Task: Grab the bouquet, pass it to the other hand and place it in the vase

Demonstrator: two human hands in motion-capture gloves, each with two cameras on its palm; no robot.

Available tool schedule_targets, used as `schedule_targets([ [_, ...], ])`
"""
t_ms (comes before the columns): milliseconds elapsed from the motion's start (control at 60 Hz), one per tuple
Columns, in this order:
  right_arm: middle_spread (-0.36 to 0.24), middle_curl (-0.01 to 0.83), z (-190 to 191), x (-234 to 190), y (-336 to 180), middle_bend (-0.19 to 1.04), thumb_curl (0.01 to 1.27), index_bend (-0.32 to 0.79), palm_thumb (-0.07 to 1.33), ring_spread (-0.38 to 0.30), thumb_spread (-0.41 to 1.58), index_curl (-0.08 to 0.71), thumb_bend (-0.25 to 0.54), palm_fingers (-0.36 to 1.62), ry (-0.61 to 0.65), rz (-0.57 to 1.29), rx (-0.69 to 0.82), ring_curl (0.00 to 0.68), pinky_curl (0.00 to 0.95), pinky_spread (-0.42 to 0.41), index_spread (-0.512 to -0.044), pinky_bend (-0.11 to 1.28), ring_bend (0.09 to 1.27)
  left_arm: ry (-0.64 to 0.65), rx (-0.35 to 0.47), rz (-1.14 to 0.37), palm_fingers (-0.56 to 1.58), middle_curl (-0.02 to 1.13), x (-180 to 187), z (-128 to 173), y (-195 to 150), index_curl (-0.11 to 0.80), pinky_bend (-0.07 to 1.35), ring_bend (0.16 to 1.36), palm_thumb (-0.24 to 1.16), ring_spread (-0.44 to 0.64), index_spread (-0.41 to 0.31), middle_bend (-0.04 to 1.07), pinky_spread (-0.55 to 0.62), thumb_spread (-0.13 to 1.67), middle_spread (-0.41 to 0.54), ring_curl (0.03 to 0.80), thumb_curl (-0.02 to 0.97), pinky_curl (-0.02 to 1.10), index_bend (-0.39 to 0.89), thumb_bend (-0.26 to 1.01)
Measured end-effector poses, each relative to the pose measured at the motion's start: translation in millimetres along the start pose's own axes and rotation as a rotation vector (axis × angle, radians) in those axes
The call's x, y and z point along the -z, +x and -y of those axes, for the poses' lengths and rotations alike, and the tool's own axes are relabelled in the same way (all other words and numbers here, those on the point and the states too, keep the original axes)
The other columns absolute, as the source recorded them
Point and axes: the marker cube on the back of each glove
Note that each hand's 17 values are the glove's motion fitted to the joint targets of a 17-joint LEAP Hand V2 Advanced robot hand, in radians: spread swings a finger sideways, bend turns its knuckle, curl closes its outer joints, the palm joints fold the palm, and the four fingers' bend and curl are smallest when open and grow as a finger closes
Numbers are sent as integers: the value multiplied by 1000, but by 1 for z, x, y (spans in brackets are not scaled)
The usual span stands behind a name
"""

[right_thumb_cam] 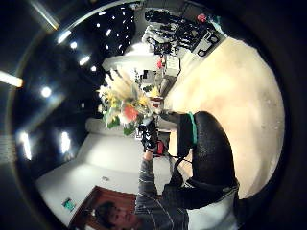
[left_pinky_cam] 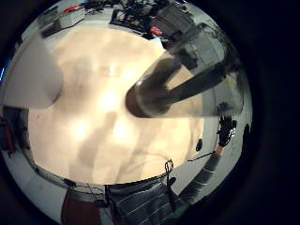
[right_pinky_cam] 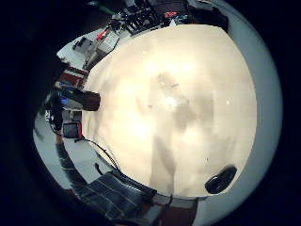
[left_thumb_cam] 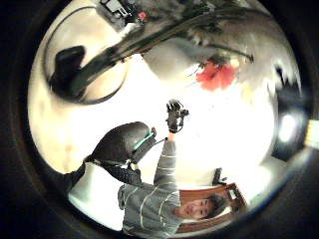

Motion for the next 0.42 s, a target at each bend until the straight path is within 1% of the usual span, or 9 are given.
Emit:
schedule_targets([
  [33, -62, 330, -2, 0, 0, 172, 373, 173, 648, 29, 1218, 322, -10, 365, 3, -14, 10, 295, 326, 246, -314, 342, 335, 15, 116, 2, -231, 318, 4, -9, -4, 267, 372, 583, 297, 304, 127, 215, 329, 837, 288, 305, 372, 322, 35, -46],
  [50, -62, 330, -5, 0, -2, 174, 376, 174, 651, 29, 1217, 324, -10, 369, 0, -10, 12, 294, 326, 246, -311, 339, 332, 2, 128, -23, -228, 315, 5, -14, -3, 257, 370, 576, 296, 322, 135, 209, 345, 834, 304, 299, 370, 319, 37, -45],
  [83, -61, 329, -12, -2, -9, 173, 376, 175, 650, 29, 1221, 327, -13, 370, -23, 29, 6, 294, 325, 247, -310, 331, 329, -22, 63, -84, -221, 310, 7, -22, 1, 235, 365, 570, 293, 352, 147, 199, 373, 824, 331, 294, 367, 315, 35, -43],
  [117, -61, 328, -16, -4, -12, 173, 377, 173, 651, 30, 1224, 329, -13, 372, -33, 49, -5, 294, 326, 247, -309, 327, 326, 22, -12, -89, -214, 307, 11, -23, 1, 217, 360, 565, 293, 376, 157, 191, 395, 821, 352, 290, 364, 312, 38, -41],
  [150, -60, 325, -17, -3, -9, 171, 378, 175, 651, 30, 1226, 331, -14, 379, -18, 19, -9, 296, 325, 247, -304, 320, 327, 96, -32, -59, -207, 304, 16, -20, -3, 200, 354, 568, 292, 394, 162, 185, 413, 817, 368, 288, 362, 310, 40, -40],
  [200, -60, 324, -15, -3, -2, 173, 380, 175, 652, 26, 1228, 335, -14, 386, 3, -34, 42, 296, 327, 247, -302, 316, 319, 169, -25, -29, -192, 299, 21, -19, -9, 179, 353, 569, 292, 414, 166, 179, 432, 813, 387, 285, 359, 308, 45, -38],
  [250, -60, 322, -17, -6, 1, 171, 381, 175, 651, 24, 1230, 337, -15, 389, -4, -29, 15, 297, 329, 247, -300, 310, 314, 220, -20, -16, -179, 297, 25, -21, -11, 162, 354, 566, 292, 428, 170, 180, 446, 810, 396, 283, 356, 308, 52, -38],
  [333, -52, 319, -20, -12, 8, 168, 382, 180, 646, 23, 1230, 344, -18, 402, -17, -24, 10, 299, 329, 243, -290, 296, 308, 293, -125, -63, -156, 298, 29, -18, -13, 139, 351, 571, 293, 438, 164, 187, 455, 807, 397, 282, 352, 306, 56, -37],
  [417, -50, 316, -20, -16, 11, 166, 383, 181, 643, 28, 1231, 349, -17, 410, -1, -41, 35, 300, 331, 242, -284, 285, 301, 324, -48, -71, -121, 303, 31, -23, -21, 123, 361, 584, 287, 424, 150, 191, 452, 807, 386, 284, 349, 312, 63, -40],
])
